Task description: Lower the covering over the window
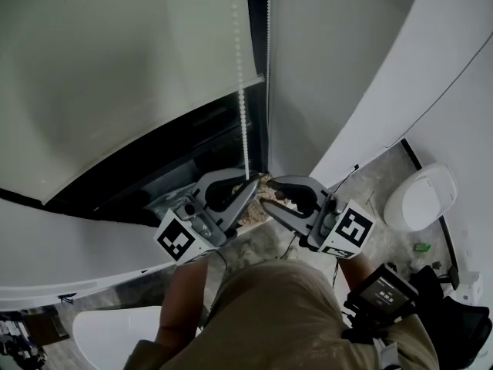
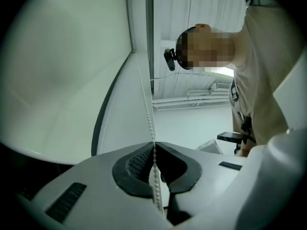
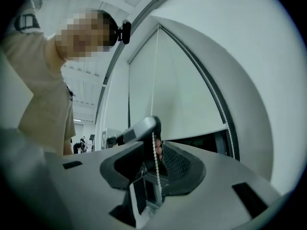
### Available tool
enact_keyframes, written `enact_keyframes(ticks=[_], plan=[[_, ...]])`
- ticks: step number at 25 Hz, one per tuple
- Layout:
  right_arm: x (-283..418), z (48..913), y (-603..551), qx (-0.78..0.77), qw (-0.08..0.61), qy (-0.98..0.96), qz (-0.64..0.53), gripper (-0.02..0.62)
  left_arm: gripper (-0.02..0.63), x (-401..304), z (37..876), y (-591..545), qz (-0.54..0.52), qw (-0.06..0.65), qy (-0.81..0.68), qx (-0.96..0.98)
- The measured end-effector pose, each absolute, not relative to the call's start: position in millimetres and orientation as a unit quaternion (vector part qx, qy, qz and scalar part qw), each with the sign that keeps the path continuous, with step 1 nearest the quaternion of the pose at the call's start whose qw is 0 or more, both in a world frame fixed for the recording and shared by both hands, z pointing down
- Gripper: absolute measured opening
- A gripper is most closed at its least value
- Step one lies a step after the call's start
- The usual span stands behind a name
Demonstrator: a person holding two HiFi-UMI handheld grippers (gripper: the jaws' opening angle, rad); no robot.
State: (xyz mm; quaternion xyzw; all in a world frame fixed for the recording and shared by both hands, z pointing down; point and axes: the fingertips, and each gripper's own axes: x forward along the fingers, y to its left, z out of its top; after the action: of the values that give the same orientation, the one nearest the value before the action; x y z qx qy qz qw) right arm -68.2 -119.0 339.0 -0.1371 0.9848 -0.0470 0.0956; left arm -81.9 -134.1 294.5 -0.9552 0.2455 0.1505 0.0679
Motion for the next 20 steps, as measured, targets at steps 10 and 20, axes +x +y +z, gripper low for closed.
enact_keyframes(ticks=[10,20], plan=[[-66,293,-124,-0.176,0.114,0.978,-0.013,0.016,0.023,-47,359,-109,0.105,0.006,0.207,-0.973],[-74,323,-123,-0.162,0.093,0.981,-0.050,0.008,0.111,-88,299,-112,0.196,0.032,0.209,-0.958]])
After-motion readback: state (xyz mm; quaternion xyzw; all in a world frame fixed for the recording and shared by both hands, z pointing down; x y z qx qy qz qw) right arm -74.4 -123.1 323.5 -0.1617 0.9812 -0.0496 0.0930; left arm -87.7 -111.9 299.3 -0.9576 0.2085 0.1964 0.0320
